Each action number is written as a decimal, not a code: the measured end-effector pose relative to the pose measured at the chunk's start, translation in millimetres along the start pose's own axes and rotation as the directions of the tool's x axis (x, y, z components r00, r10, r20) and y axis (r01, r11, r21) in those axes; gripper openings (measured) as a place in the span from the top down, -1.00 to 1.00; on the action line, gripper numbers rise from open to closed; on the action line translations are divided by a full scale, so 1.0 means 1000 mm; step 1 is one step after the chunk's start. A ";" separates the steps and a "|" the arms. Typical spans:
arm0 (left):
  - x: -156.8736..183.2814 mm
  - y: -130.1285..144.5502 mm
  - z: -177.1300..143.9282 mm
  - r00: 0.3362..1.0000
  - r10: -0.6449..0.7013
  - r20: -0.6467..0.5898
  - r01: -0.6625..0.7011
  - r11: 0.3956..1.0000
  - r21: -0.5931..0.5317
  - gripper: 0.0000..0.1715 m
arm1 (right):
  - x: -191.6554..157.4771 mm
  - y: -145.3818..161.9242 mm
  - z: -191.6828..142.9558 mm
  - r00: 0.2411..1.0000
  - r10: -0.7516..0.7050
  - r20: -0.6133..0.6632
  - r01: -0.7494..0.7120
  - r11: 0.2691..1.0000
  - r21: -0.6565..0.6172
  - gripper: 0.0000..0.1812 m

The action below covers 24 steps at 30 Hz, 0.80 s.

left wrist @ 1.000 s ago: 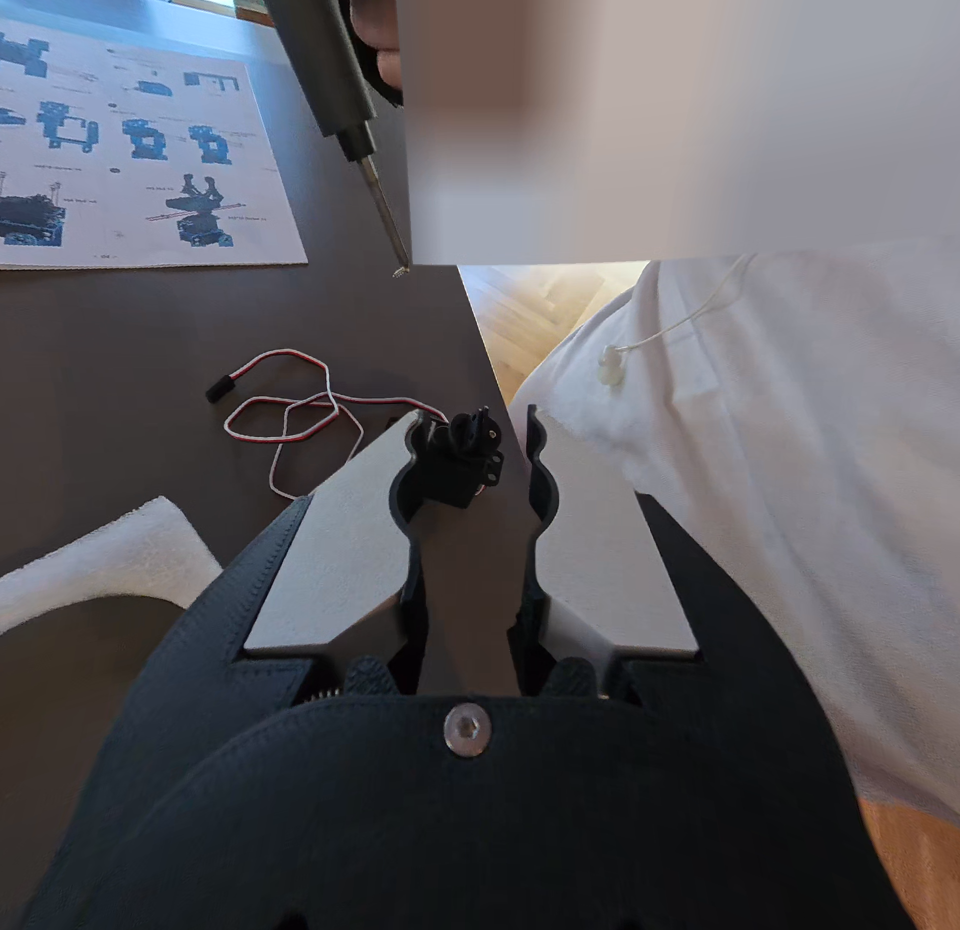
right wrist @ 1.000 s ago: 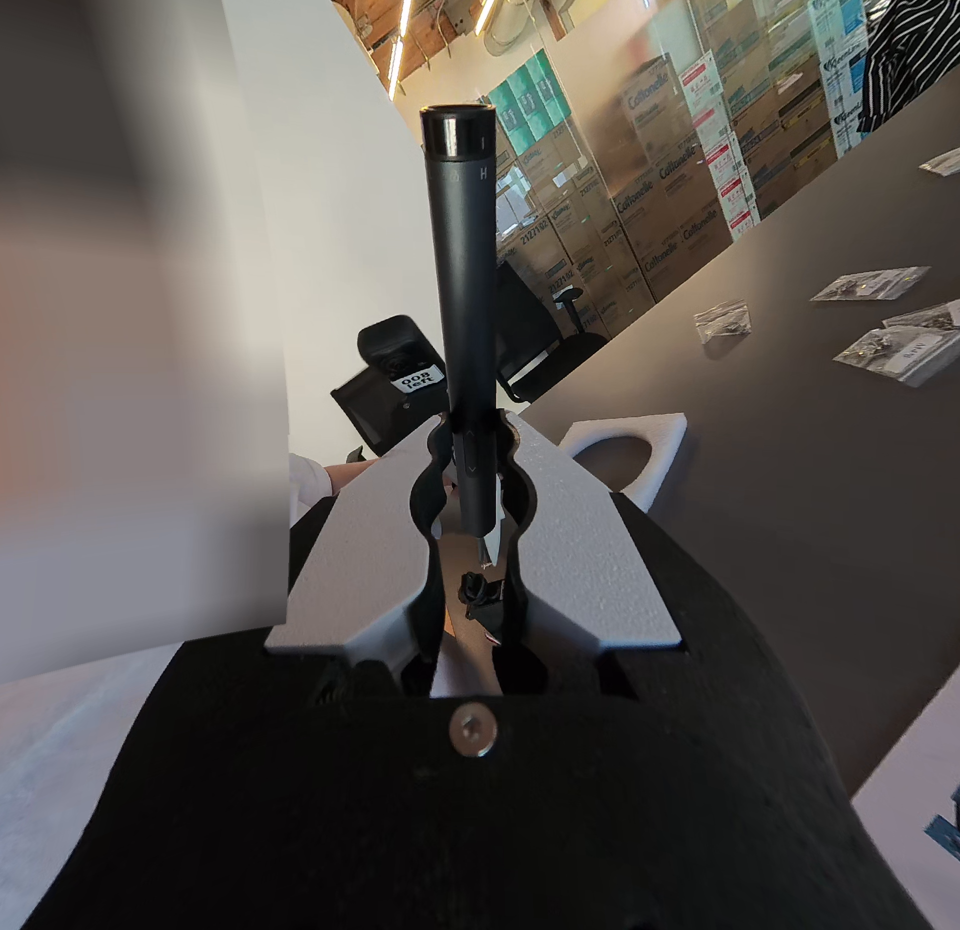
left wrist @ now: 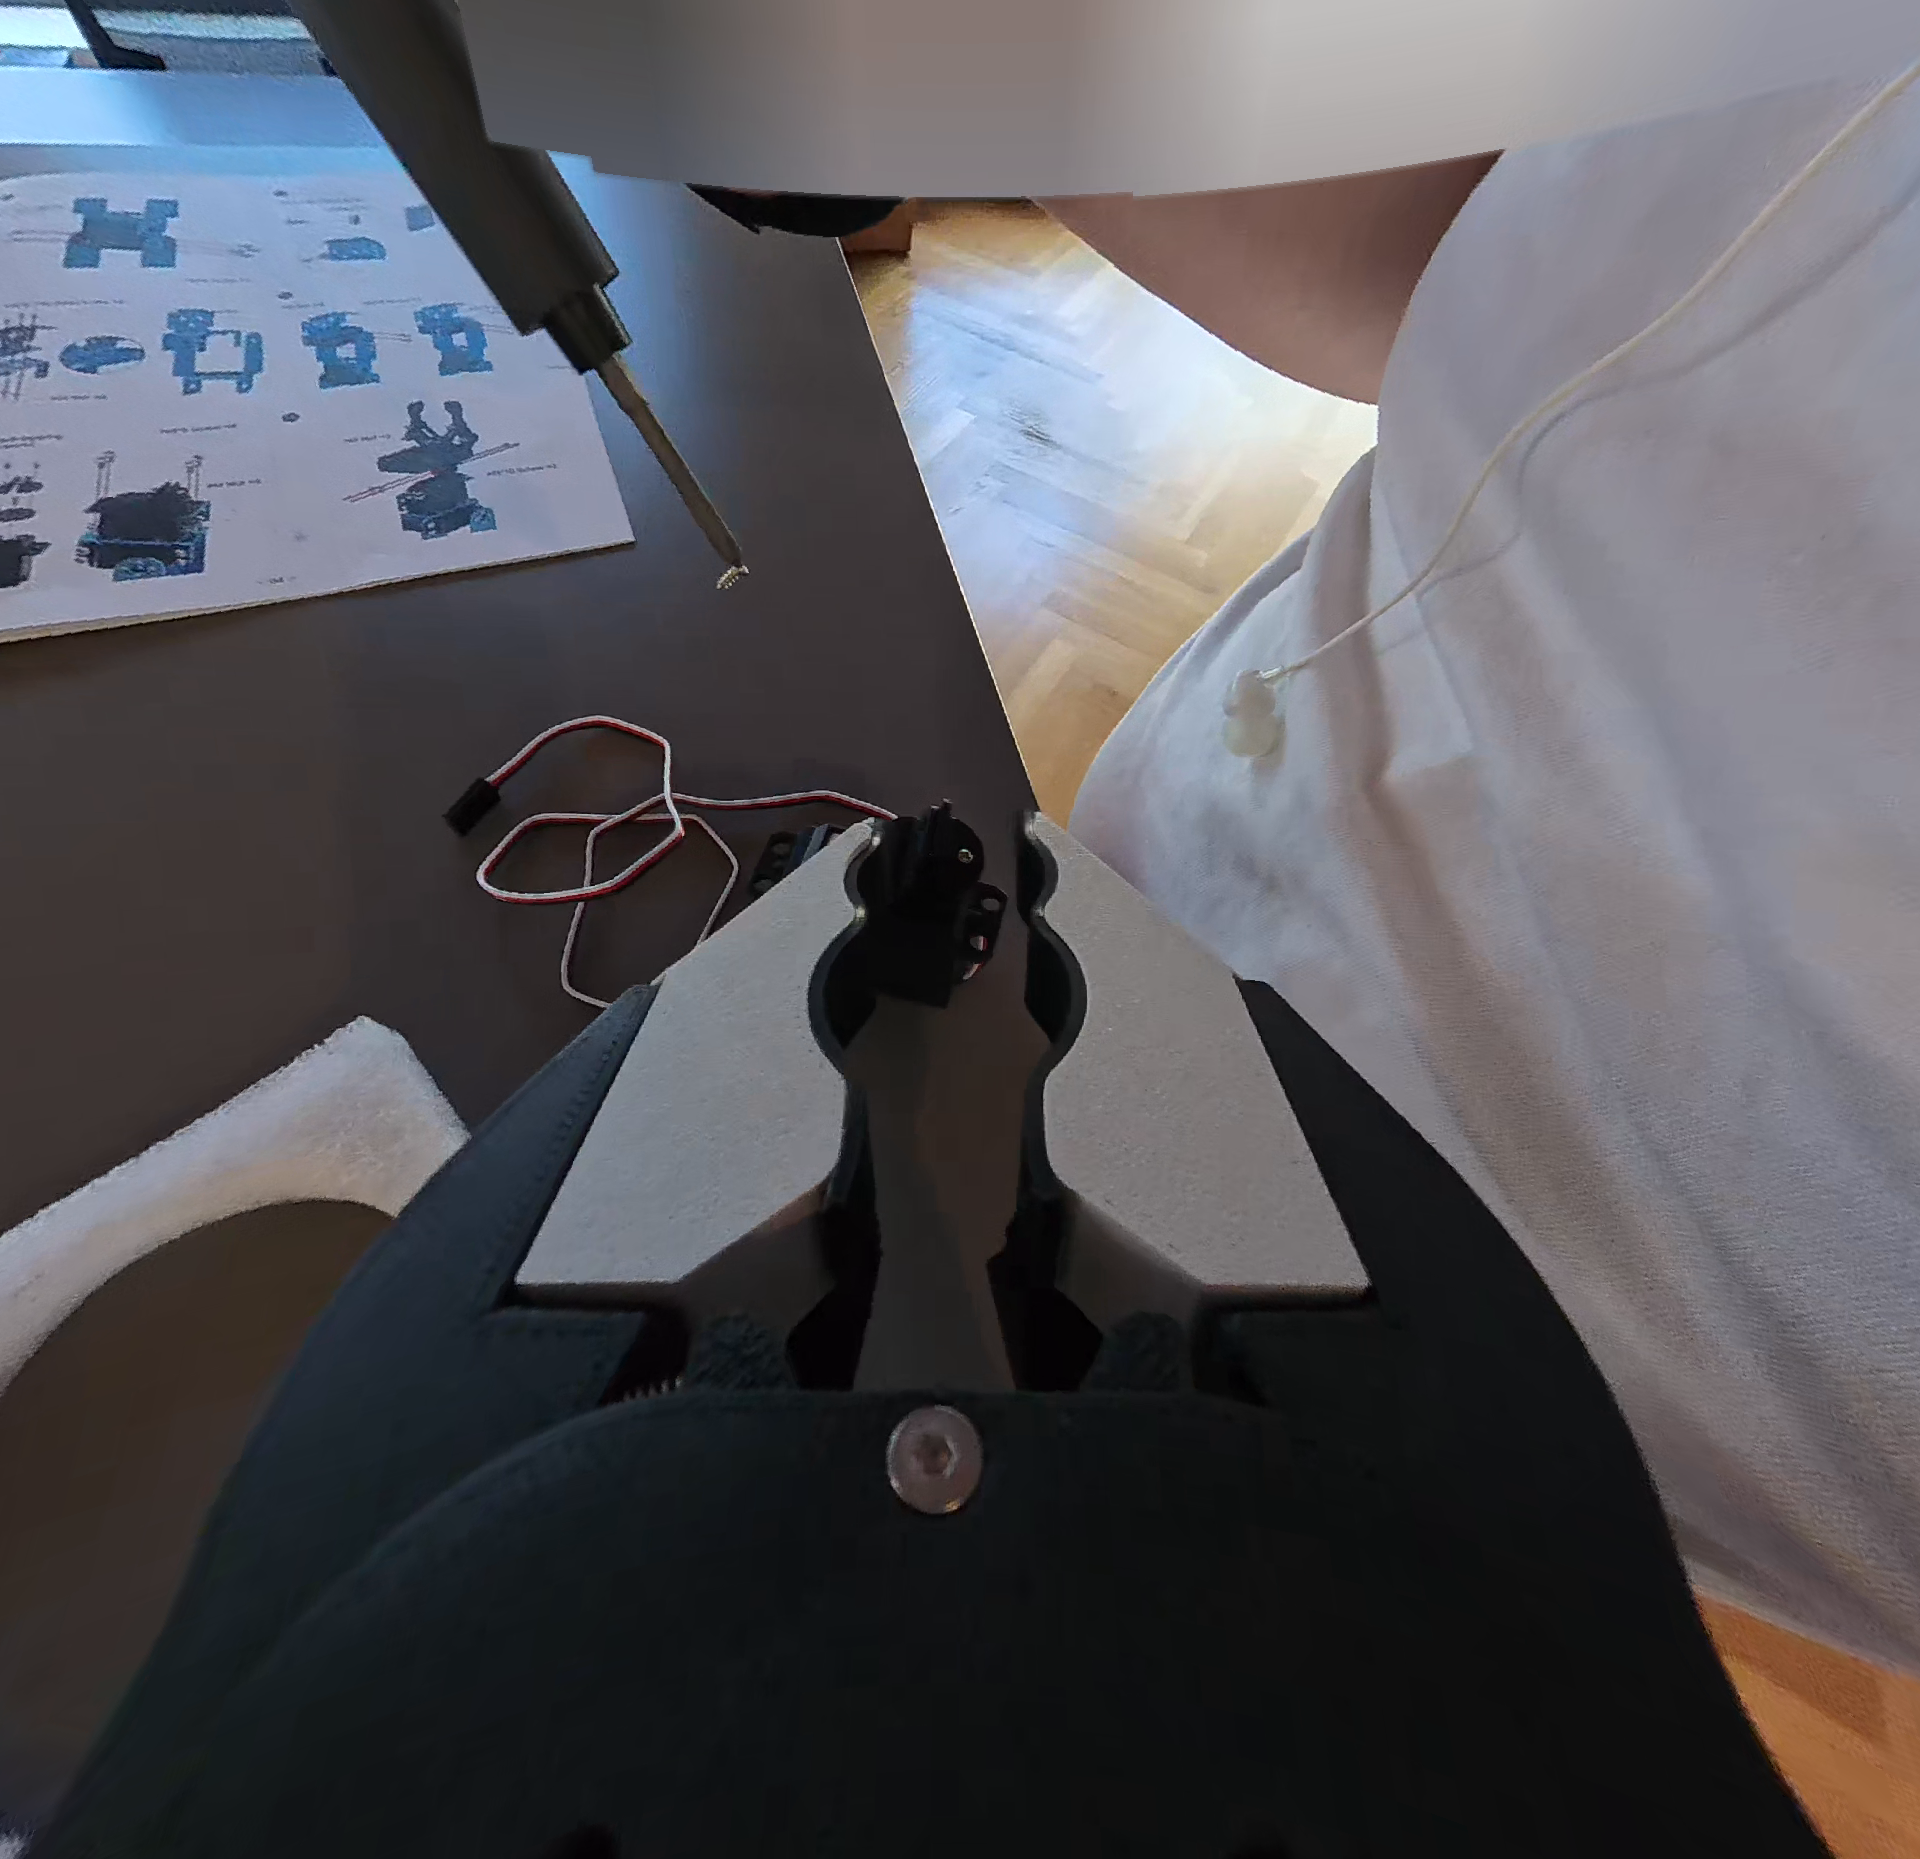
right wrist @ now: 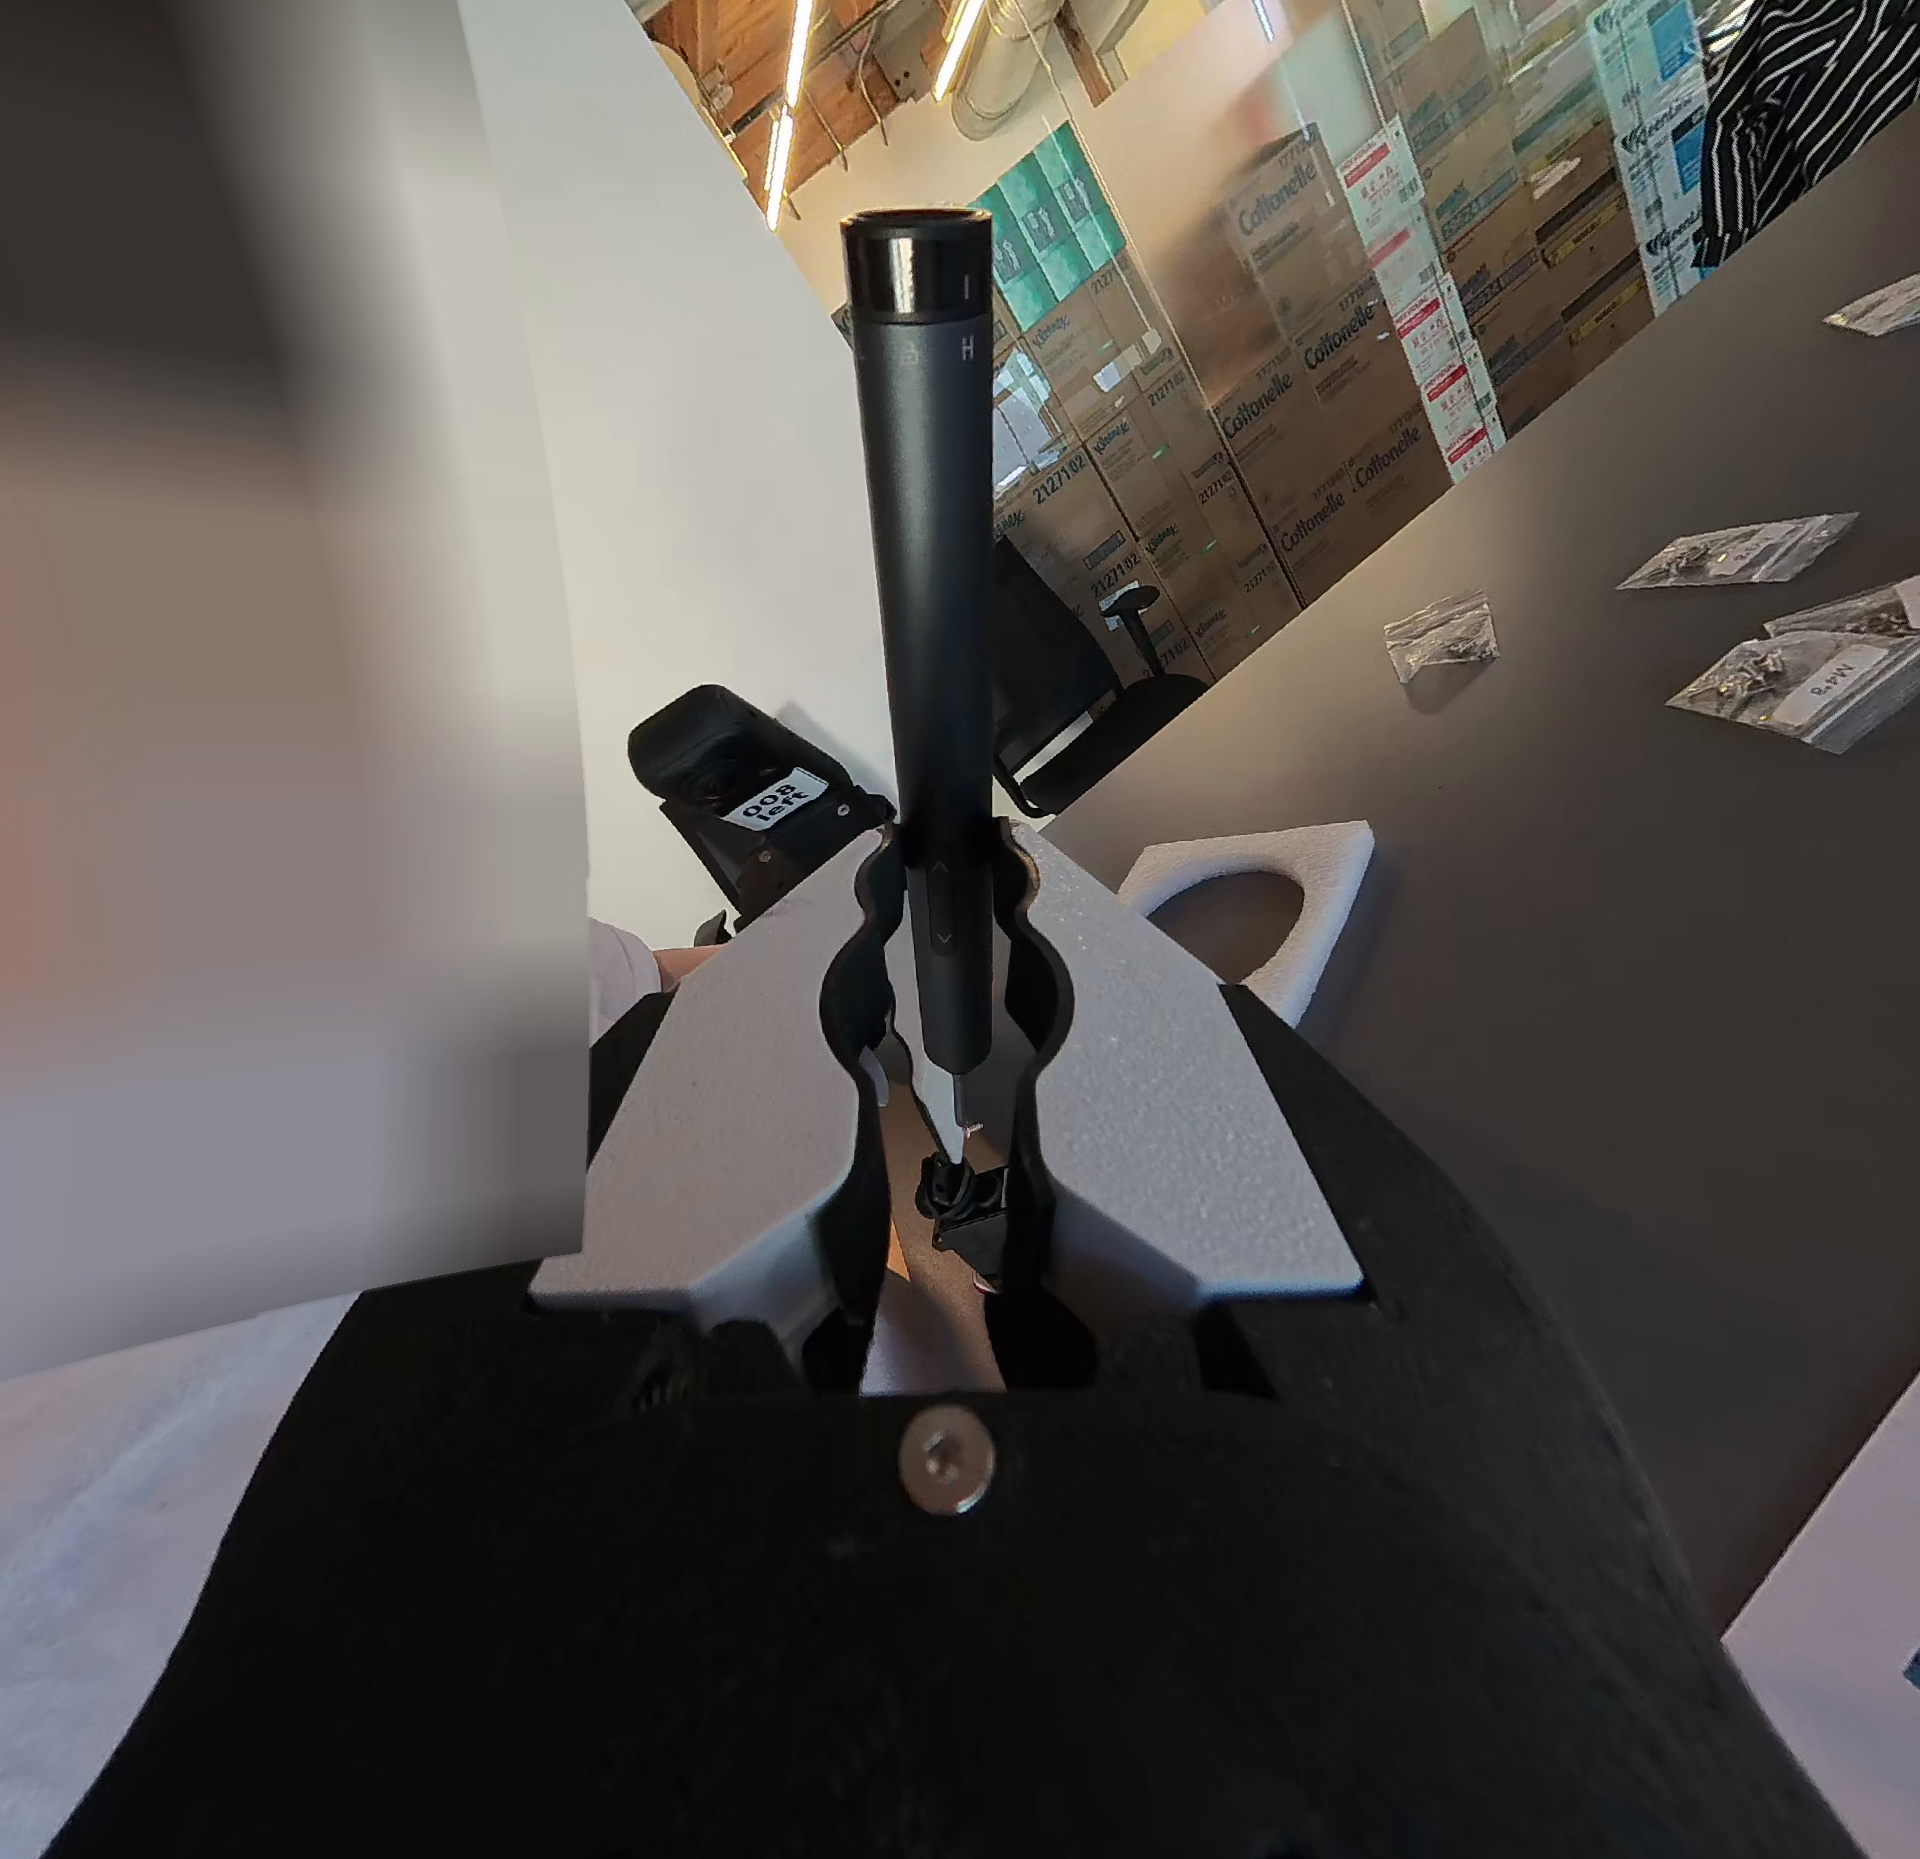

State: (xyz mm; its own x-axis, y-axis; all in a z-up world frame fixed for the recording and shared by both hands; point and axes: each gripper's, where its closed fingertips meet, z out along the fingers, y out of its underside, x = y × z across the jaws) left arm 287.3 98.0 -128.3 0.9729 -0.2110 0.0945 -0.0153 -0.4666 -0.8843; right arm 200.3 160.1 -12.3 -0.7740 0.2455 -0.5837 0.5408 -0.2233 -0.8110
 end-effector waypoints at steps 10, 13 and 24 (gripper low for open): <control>0.001 0.003 0.002 0.998 -0.057 -0.034 0.057 0.998 -0.009 0.73 | 0.003 -0.001 -0.002 1.000 0.002 0.002 -0.002 1.000 -0.003 0.83; 0.002 0.002 0.001 0.996 -0.078 -0.036 0.078 0.997 -0.006 0.71 | 0.004 -0.001 -0.002 1.000 0.003 0.002 -0.003 1.000 -0.005 0.83; 0.002 0.001 0.002 0.993 -0.119 -0.020 0.119 0.993 0.003 0.68 | 0.006 -0.001 -0.001 1.000 0.009 0.016 -0.009 1.000 -0.011 0.83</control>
State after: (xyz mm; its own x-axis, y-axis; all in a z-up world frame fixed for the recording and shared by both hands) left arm 290.0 98.7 -130.1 0.9630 -0.1714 0.2079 0.1010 -0.4858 -0.8682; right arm 195.7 162.2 -15.0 -0.7744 0.2286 -0.5900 0.5511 -0.2145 -0.8064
